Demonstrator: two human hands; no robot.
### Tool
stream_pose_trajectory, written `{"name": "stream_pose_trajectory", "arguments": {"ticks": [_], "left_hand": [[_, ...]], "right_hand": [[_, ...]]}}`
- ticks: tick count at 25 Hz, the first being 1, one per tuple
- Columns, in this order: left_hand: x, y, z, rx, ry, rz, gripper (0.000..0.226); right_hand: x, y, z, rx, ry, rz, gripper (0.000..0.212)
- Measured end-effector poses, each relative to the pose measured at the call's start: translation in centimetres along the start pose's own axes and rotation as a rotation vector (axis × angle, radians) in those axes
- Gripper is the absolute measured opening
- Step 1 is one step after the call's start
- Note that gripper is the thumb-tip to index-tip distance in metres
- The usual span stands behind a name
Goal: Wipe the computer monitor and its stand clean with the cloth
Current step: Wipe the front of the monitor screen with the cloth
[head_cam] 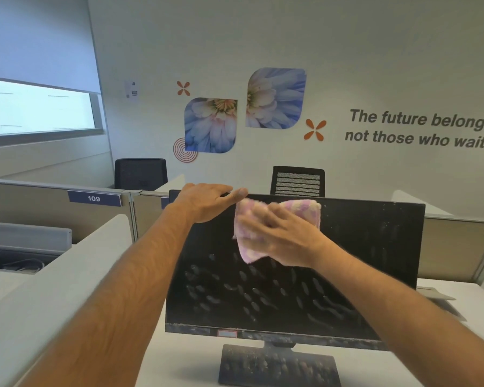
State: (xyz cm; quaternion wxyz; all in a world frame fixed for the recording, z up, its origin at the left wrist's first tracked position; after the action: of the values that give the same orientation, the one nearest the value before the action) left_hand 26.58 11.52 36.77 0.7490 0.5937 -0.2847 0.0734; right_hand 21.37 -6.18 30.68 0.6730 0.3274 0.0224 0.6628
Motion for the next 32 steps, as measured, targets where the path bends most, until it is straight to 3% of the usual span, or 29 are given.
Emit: {"name": "stream_pose_trajectory", "arguments": {"ticks": [1,2,4,5,8,9,11,12,13,15,16,17,19,20,23,24,27,28,31,32], "left_hand": [[0.0,-0.1,-0.2,0.001,0.005,-0.003,0.131],[0.0,-0.2,-0.4,0.003,0.007,-0.002,0.13],[0.1,-0.4,-0.7,0.005,0.01,0.002,0.125],[0.1,-0.4,-0.7,0.006,0.01,0.001,0.122],[0.1,-0.5,-0.6,0.014,0.015,0.0,0.124],[0.1,-0.5,-0.6,0.025,0.016,0.005,0.125],[0.1,-0.4,-0.7,0.041,0.018,0.021,0.123],[0.1,-0.3,-0.7,0.043,0.017,0.022,0.122],[0.0,-0.3,-0.6,0.041,0.015,0.02,0.12],[-0.1,-0.3,-0.5,0.029,0.023,0.021,0.119],[-0.1,-0.3,-0.5,0.027,0.031,0.019,0.12],[-0.2,-0.3,-0.5,0.029,0.037,0.015,0.121],[-0.3,-0.2,-0.4,0.036,0.052,0.005,0.124],[-0.3,-0.2,-0.3,0.041,0.058,-0.001,0.125],[-0.3,-0.2,-0.3,0.05,0.063,-0.01,0.129],[-0.3,-0.2,-0.4,0.051,0.061,-0.01,0.13],[-0.4,-0.3,-0.3,0.058,0.057,-0.009,0.132],[-0.4,-0.3,-0.2,0.061,0.057,-0.01,0.132],[-0.3,-0.3,-0.2,0.076,0.055,-0.008,0.133],[-0.3,-0.4,-0.2,0.082,0.055,-0.008,0.133]], "right_hand": [[-0.4,0.1,-0.1,-0.002,0.058,0.001,0.057],[-0.6,0.1,0.9,-0.014,-0.026,0.014,0.057],[-0.7,1.0,3.5,-0.022,-0.371,0.068,0.056],[-0.6,1.0,3.4,-0.03,-0.401,0.084,0.057],[-1.2,0.6,0.5,-0.029,0.0,0.03,0.06],[-1.6,0.7,1.1,-0.034,-0.027,0.047,0.06],[-1.9,1.7,4.2,-0.038,-0.385,0.1,0.056],[-2.1,1.9,4.8,-0.059,-0.472,0.123,0.055],[-2.1,1.5,4.2,-0.082,-0.397,0.107,0.055],[-2.7,0.7,1.3,-0.067,-0.042,0.018,0.057],[-3.1,0.9,1.2,-0.059,0.02,0.037,0.058],[-3.3,1.0,2.0,-0.068,-0.056,0.059,0.058],[-3.7,1.8,4.8,-0.077,-0.412,0.113,0.057],[-3.8,2.0,5.1,-0.09,-0.471,0.129,0.058],[-4.3,1.2,2.1,-0.082,-0.056,0.043,0.064],[-4.7,1.3,2.2,-0.075,-0.018,0.059,0.064],[-5.3,2.1,5.5,-0.083,-0.458,0.117,0.061],[-5.3,2.1,5.3,-0.091,-0.468,0.127,0.061],[-5.8,1.6,2.2,-0.084,-0.025,0.047,0.065],[-6.0,1.7,2.7,-0.081,-0.041,0.068,0.065]]}}
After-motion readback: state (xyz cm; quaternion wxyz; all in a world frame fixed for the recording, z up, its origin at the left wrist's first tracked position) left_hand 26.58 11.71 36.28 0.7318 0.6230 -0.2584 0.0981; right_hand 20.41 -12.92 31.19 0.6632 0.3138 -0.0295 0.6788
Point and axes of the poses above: each hand's wrist, its own x-axis towards the middle knuckle, its own y-axis out of the back of the hand, z = x × y, the point moved 5 cm from there along x, towards the middle knuckle, and after that the axes turned 13 degrees about z, right-handed, at the moved point
